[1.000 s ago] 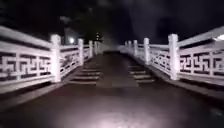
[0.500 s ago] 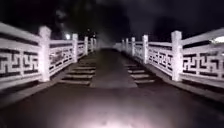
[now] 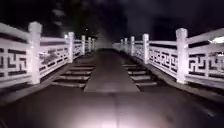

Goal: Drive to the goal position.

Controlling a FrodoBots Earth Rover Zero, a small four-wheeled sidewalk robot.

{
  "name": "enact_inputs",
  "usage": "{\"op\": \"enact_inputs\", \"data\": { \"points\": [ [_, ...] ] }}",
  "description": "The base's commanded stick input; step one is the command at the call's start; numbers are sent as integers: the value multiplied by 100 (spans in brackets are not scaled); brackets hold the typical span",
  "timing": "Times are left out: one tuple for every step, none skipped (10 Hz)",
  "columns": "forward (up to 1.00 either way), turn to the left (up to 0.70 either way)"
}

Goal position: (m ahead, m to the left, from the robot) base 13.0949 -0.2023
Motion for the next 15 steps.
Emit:
{"op": "enact_inputs", "data": {
  "points": [
    [57,0],
    [57,0],
    [57,0],
    [57,0],
    [57,0],
    [57,0],
    [57,0],
    [57,0],
    [57,0],
    [57,0],
    [57,0],
    [57,0],
    [45,0],
    [37,0],
    [37,0]
  ]
}}
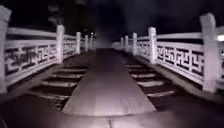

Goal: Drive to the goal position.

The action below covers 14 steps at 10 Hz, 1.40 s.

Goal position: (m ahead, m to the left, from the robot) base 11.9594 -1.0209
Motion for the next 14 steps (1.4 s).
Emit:
{"op": "enact_inputs", "data": {
  "points": [
    [37,0],
    [37,0],
    [37,0],
    [37,0],
    [37,0],
    [37,91],
    [37,18],
    [37,0],
    [37,0],
    [37,0],
    [37,0],
    [37,0],
    [37,0],
    [37,0]
  ]
}}
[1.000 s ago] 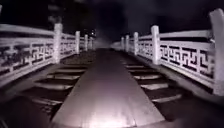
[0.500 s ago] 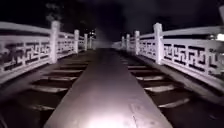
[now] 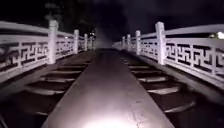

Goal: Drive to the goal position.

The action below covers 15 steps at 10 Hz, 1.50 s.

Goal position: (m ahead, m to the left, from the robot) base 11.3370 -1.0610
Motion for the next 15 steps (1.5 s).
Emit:
{"op": "enact_inputs", "data": {
  "points": [
    [49,0],
    [57,0],
    [57,0],
    [57,0],
    [56,0],
    [54,0],
    [51,0],
    [46,0],
    [45,0],
    [45,0],
    [44,0],
    [45,0],
    [45,0],
    [45,0],
    [48,0]
  ]
}}
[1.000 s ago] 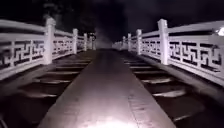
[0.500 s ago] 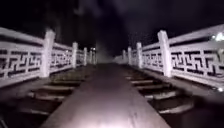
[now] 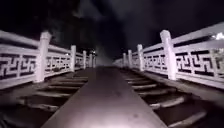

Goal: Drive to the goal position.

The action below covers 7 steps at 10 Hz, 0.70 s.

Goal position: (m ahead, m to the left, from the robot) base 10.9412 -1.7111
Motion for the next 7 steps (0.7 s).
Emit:
{"op": "enact_inputs", "data": {
  "points": [
    [49,0],
    [44,0],
    [44,0],
    [43,0],
    [43,0],
    [43,0],
    [43,0]
  ]
}}
